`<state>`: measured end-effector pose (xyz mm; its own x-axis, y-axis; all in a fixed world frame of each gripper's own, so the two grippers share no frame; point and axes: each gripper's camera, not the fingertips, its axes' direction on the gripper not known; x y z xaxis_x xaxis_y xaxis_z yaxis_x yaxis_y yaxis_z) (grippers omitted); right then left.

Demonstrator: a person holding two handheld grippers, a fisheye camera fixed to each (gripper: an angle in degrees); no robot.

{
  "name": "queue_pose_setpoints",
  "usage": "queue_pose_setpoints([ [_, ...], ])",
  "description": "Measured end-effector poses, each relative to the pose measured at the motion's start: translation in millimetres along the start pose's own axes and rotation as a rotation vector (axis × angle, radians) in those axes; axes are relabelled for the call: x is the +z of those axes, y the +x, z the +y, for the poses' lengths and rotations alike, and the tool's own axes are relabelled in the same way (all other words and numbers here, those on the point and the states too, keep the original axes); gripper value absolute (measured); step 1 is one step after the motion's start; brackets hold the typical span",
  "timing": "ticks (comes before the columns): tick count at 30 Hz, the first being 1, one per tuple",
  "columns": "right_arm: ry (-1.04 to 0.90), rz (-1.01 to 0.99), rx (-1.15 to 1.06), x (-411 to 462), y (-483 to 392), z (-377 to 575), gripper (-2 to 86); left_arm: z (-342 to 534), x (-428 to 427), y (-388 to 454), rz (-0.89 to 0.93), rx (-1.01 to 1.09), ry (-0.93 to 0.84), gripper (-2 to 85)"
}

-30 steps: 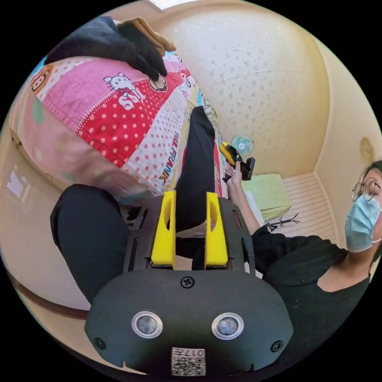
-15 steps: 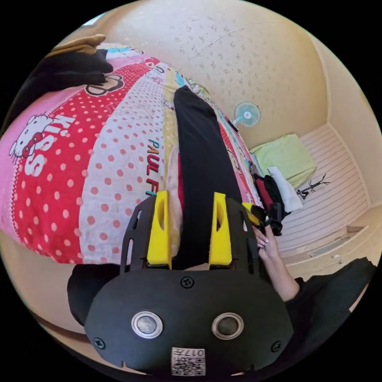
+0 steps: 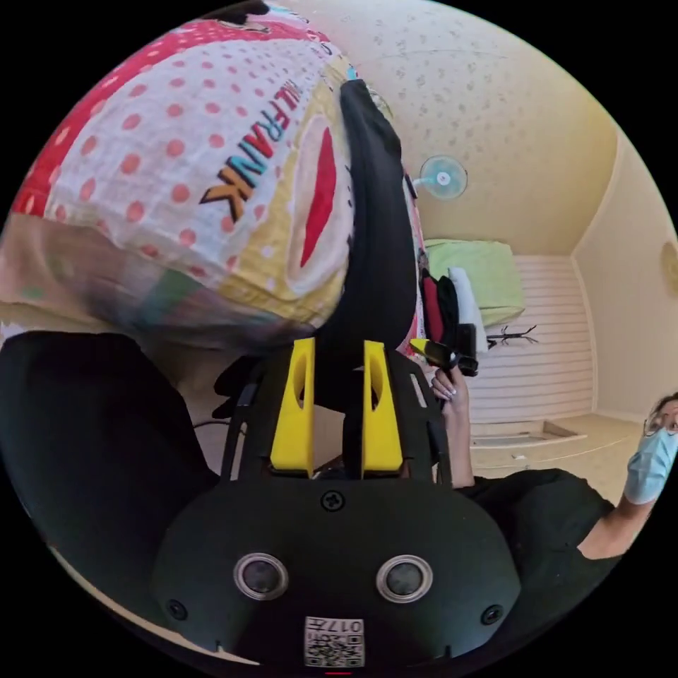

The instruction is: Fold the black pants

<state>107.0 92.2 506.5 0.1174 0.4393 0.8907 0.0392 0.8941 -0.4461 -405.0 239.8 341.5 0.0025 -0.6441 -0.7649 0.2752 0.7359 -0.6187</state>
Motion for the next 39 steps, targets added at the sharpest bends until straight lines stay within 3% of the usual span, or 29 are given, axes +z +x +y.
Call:
queue_pose_setpoints([
  [3,0.097,-0.127,-0.031,-16.9,8.0,8.1,4.9,-17.5,-25.1,25.5,0.058,0.136,0.114,9.9],
  [7,0.142,-0.005,-0.066,-31.4,0.6,-7.9,11.1,-64.5,-29.3,44.8,-0.033,0.197,0.129,10.7],
  [13,0.059,-0.042,-0.061,-20.6,14.9,-39.3,13.0,-127.6,16.9,37.7,-0.051,0.183,-0.121,18.1],
  [18,0.003,-0.111,-0.135,0.5,19.2,-15.9,11.7,-94.2,27.4,29.9,0.059,0.231,-0.105,15.5],
  [25,0.049,-0.096,-0.188,11.5,14.1,20.6,10.1,-53.4,33.7,34.5,-0.037,0.268,-0.044,11.1],
  [34,-0.008,-0.221,-0.141,16.8,9.8,58.9,4.8,-49.1,39.5,30.0,0.116,0.051,-0.162,4.6],
  [39,0.046,-0.300,-0.238,-22.7,-25.8,118.9,3.2,-11.2,8.3,91.5,0.165,0.193,-0.135,4.1],
])
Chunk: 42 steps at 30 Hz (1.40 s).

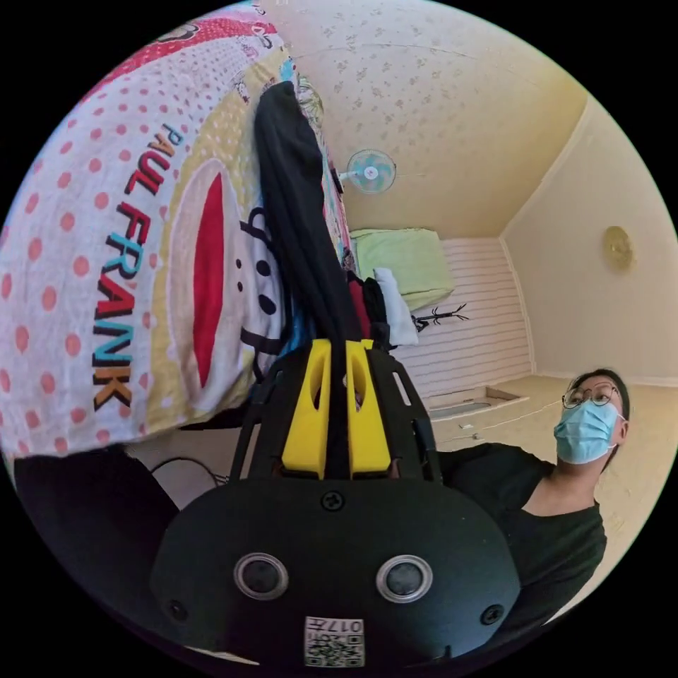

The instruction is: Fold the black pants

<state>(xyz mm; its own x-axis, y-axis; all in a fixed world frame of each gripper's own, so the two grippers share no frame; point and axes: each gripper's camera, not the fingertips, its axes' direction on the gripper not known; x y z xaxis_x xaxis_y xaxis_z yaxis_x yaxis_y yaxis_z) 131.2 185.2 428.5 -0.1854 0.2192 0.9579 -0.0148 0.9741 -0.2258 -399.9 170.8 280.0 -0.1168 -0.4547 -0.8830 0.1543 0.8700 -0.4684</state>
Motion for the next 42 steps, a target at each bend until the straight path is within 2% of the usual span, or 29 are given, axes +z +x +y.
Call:
queue_pose_setpoints([
  [9,0.016,-0.067,-0.504,-33.3,-216.6,38.9,2.7,26.1,-33.8,188.0,0.204,0.425,0.115,4.0],
  [15,0.059,0.047,-0.849,-58.1,-380.7,66.1,2.4,30.5,-42.4,334.0,0.234,0.752,0.155,4.0],
  [18,0.096,0.096,-0.921,-74.1,-438.0,68.8,2.3,22.9,-38.6,389.5,0.188,0.852,0.180,4.0],
  [22,0.174,0.174,-0.922,-92.3,-477.7,49.5,2.2,-7.6,-27.3,417.6,0.175,0.837,0.204,3.9],
  [26,0.203,0.265,-0.819,-102.4,-469.7,1.7,2.0,-66.1,-4.7,405.7,0.029,0.766,0.242,3.9],
  [32,0.194,0.249,-0.554,-117.4,-384.3,-116.8,2.0,-172.1,31.1,308.9,0.044,0.495,0.260,3.9],
  [35,0.214,0.357,-0.516,-113.1,-346.7,-156.8,2.1,-203.4,50.2,273.9,-0.082,0.489,0.273,3.9],
  [37,0.222,0.503,-0.404,-102.0,-298.1,-173.8,2.2,-212.9,67.1,239.6,-0.167,0.430,0.236,3.9],
  [39,0.168,0.550,-0.317,-88.6,-248.7,-174.7,2.3,-207.2,92.5,179.2,-0.310,0.305,0.185,4.0],
  [42,0.044,0.554,-0.249,-69.1,-165.4,-148.4,2.5,-173.1,115.9,106.8,-0.370,0.247,0.102,4.0],
])
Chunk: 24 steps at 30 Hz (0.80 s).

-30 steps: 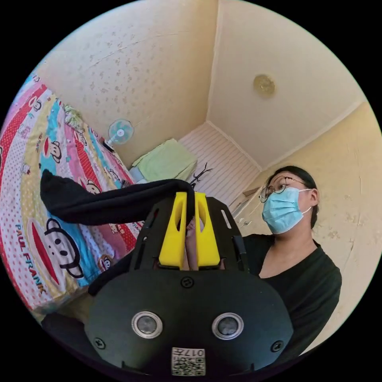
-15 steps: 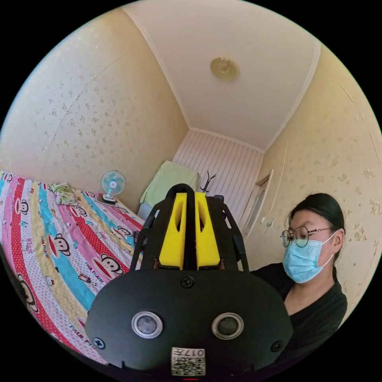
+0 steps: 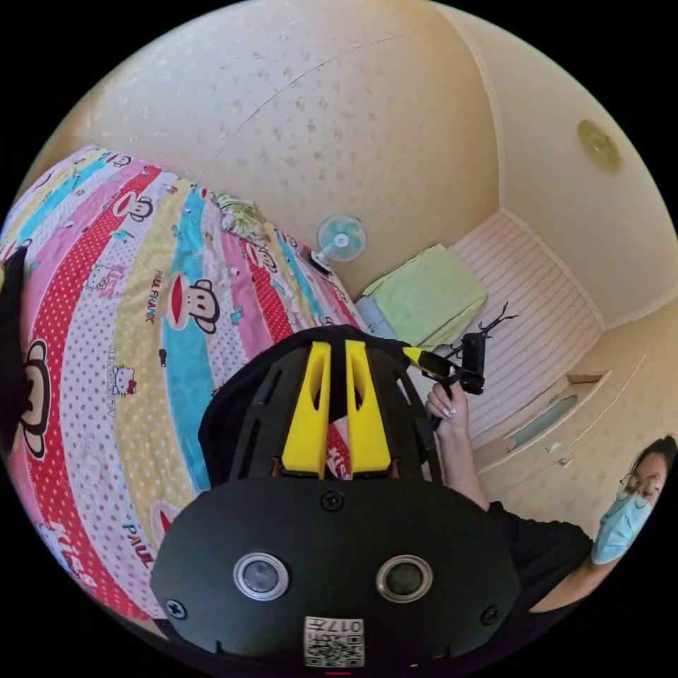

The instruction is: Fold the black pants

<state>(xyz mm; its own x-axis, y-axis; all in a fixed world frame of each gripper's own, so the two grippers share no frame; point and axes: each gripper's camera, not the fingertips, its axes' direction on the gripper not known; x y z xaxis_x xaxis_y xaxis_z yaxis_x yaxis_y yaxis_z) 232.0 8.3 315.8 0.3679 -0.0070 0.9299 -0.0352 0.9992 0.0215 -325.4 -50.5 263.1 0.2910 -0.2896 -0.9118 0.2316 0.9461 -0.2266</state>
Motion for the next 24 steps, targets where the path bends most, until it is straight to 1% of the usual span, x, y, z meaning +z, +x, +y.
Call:
queue_pose_setpoints([
  [2,-0.003,-0.140,0.030,15.9,29.2,39.2,2.7,37.9,11.0,-18.4,0.068,0.015,-0.014,4.1],
  [3,0.012,-0.258,0.056,21.3,46.2,67.3,2.7,64.1,13.5,-25.4,0.113,0.022,-0.013,4.0],
  [4,0.032,-0.336,0.083,23.9,59.6,97.2,2.8,77.3,14.3,-27.1,0.121,0.026,-0.014,4.1],
  [5,0.039,-0.353,0.096,24.7,64.3,111.5,2.9,103.2,16.9,-27.0,0.099,0.040,-0.025,4.1],
  [7,0.024,-0.318,0.139,29.8,75.4,164.0,3.0,137.0,23.4,-23.0,-0.004,0.055,-0.087,4.2],
  [8,0.013,-0.301,0.153,32.1,77.8,175.2,3.0,156.6,28.5,-21.7,-0.069,0.051,-0.122,4.4],
  [10,0.031,-0.303,0.191,36.7,89.1,212.9,3.1,180.6,30.2,-26.0,-0.098,0.022,-0.117,4.8],
  [11,0.049,-0.324,0.206,35.8,93.3,220.1,3.1,192.0,27.7,-33.8,-0.061,-0.026,-0.093,5.0],
  [12,0.082,-0.381,0.251,33.7,103.5,230.9,3.2,200.5,24.8,-44.6,0.021,-0.085,-0.068,5.1],
  [13,0.099,-0.436,0.288,31.6,112.6,236.7,3.2,203.6,23.9,-50.1,0.061,-0.114,-0.062,5.1],
  [15,0.100,-0.462,0.294,26.0,115.4,236.3,3.3,209.2,18.4,-64.9,0.164,-0.202,-0.058,4.8],
  [17,0.079,-0.434,0.245,17.2,104.8,227.3,3.3,207.5,8.1,-61.4,0.174,-0.195,-0.038,4.4],
  [19,0.032,-0.355,0.148,5.7,86.9,214.0,3.4,202.9,-1.7,-51.5,0.136,-0.140,-0.031,4.2],
  [21,-0.031,-0.278,0.077,5.5,85.8,209.1,3.6,198.8,1.6,-54.0,0.065,-0.078,-0.083,4.2],
  [22,-0.120,-0.236,0.064,13.4,96.5,208.7,3.7,198.4,6.4,-59.3,0.049,-0.085,-0.116,4.3],
  [23,-0.173,-0.243,0.088,18.5,105.9,209.0,3.8,198.1,16.2,-75.2,0.047,-0.147,-0.201,4.4],
  [24,-0.233,-0.322,0.162,24.1,127.2,210.1,4.1,198.9,19.2,-92.0,0.104,-0.215,-0.233,4.8],
])
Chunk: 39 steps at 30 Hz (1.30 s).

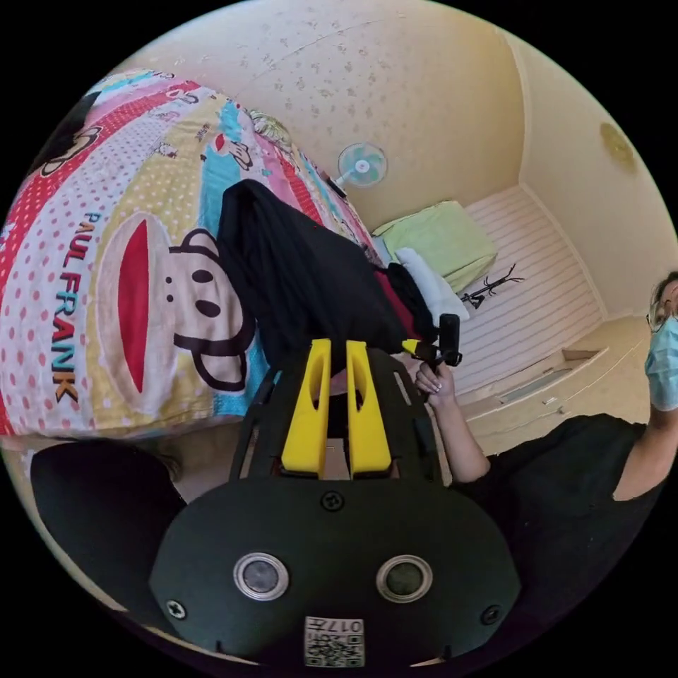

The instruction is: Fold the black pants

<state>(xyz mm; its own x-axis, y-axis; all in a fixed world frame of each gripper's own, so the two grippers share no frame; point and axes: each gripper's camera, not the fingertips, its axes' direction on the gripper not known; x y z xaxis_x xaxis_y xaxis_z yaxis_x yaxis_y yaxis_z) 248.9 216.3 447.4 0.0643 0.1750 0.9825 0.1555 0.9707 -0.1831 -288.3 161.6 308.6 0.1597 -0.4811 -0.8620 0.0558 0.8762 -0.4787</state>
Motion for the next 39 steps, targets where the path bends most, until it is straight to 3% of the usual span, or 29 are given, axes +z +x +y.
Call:
queue_pose_setpoints([
  [3,0.181,-0.231,-0.022,-28.0,14.3,10.6,5.9,6.2,-19.7,-31.7,0.146,-0.157,0.085,5.3],
  [5,0.255,-0.192,0.006,-43.0,15.4,16.3,7.4,8.7,-32.9,-36.6,0.140,-0.157,0.115,5.8],
  [7,0.221,-0.007,0.111,-50.8,17.6,12.1,11.4,8.3,-45.7,-39.3,0.062,-0.183,0.109,7.8],
  [9,0.219,0.093,0.135,-53.9,19.1,5.4,17.2,1.4,-64.5,-43.1,0.050,-0.196,0.146,14.9],
  [11,0.220,0.093,0.141,-54.9,27.6,-4.4,21.4,-10.1,-78.7,-46.6,0.148,-0.150,0.209,17.2],
  [13,0.224,-0.037,0.159,-51.7,50.5,-21.5,23.6,-26.5,-89.0,-53.9,0.222,-0.120,0.255,16.4],
  [17,0.149,-0.076,0.231,-29.5,80.9,-49.5,24.2,-68.1,-91.3,-87.1,0.130,-0.147,0.321,16.1],
  [20,0.184,-0.123,0.244,-20.5,83.5,-59.3,25.3,-94.8,-69.2,-116.2,0.229,-0.210,0.233,17.7],
  [24,0.194,-0.084,0.287,-5.5,83.4,-53.5,23.6,-98.9,-37.5,-119.5,0.159,-0.195,0.175,17.0],
  [33,0.236,-0.299,0.308,36.8,117.7,-33.2,20.7,-59.9,-21.2,-126.9,0.183,-0.284,0.384,10.1],
  [39,0.185,0.063,0.102,16.0,62.0,-60.7,14.9,-78.3,-15.8,-103.9,0.045,-0.353,0.296,7.9],
])
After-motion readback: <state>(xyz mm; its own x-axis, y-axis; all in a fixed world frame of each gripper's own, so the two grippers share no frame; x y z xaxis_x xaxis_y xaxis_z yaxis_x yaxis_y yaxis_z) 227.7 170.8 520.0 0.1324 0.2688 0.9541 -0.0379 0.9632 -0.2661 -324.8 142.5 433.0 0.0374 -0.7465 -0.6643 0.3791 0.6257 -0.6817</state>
